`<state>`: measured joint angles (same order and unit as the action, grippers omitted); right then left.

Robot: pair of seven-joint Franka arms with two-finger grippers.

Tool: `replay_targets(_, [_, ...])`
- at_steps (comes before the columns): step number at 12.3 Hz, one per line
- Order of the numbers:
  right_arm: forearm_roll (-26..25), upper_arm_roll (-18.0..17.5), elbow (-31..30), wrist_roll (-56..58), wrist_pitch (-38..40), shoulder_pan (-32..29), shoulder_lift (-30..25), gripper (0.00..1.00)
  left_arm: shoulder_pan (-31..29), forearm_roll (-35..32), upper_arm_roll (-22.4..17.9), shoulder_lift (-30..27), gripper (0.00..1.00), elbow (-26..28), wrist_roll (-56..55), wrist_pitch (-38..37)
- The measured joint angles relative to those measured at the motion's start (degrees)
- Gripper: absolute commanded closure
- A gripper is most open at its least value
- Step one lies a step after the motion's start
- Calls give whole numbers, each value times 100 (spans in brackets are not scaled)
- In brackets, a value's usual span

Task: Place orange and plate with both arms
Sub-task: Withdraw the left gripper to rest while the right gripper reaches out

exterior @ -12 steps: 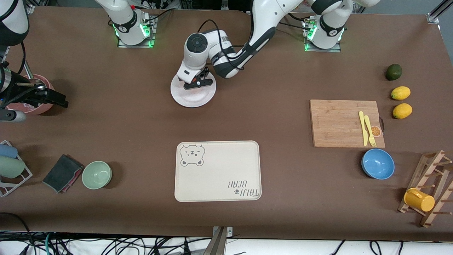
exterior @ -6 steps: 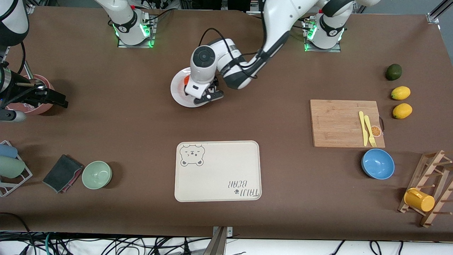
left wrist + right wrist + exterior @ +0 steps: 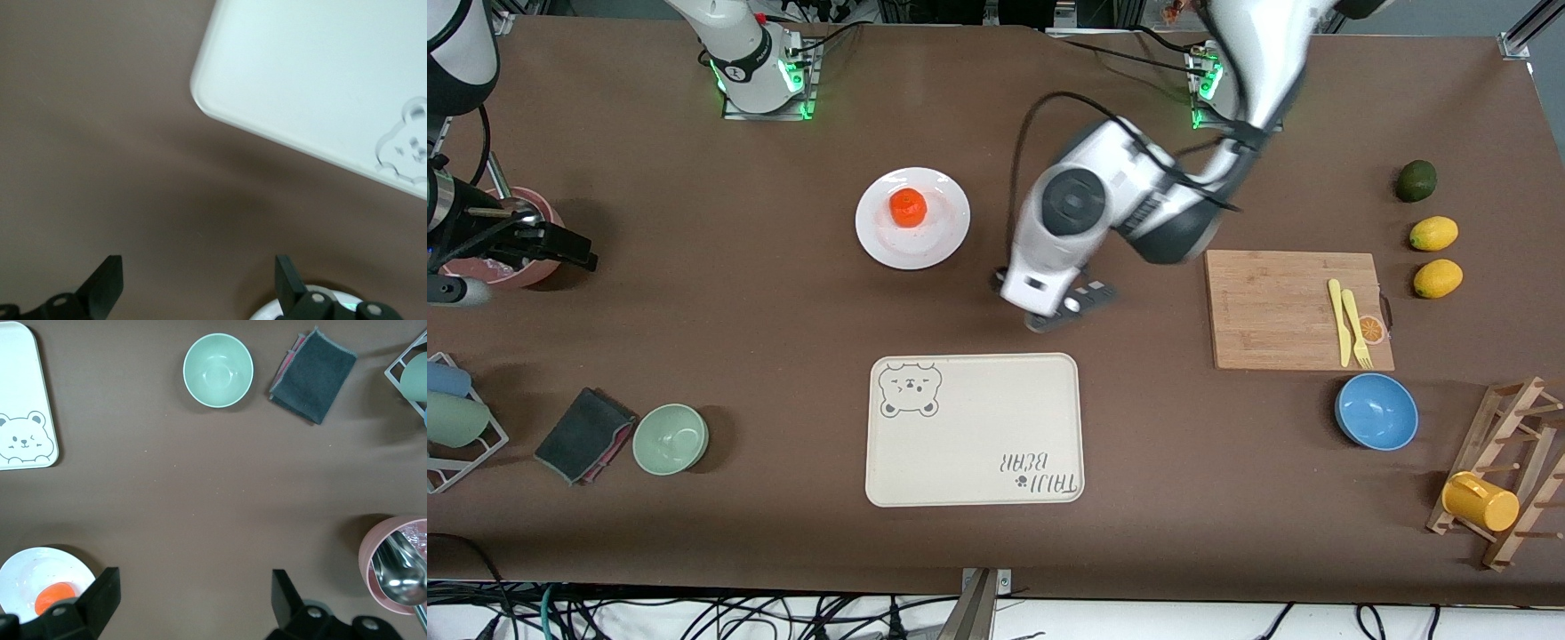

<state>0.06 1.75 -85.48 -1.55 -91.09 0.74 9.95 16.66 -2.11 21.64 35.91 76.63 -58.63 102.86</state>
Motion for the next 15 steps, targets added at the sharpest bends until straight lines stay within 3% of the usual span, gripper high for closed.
replay_targets(5, [-39,42,-1,-1,0,-32,17,0,-2194,-2,0,-154,0,-1,3592,-881])
replay_targets(8, [-71,88,-3,-1,0,-94,33,0,-2928,-2,-8,-373,0,-2,4717,-1065])
replay_targets(9, [-105,93,-5,-1,1,-108,52,0,-3036,-2,-45,-509,0,2,4805,-1081])
replay_targets(11, [-186,89,-11,0,2,-108,151,0,-2843,-1,-492,-1054,0,231,4868,-843])
replay_targets(13, [-275,76,-24,27,68,-78,285,0,-2515,113,-970,-1942,0,1087,4876,51])
replay_targets(15, [-281,38,-26,148,397,-59,313,0,-2207,163,-1109,-2764,0,1977,4867,514])
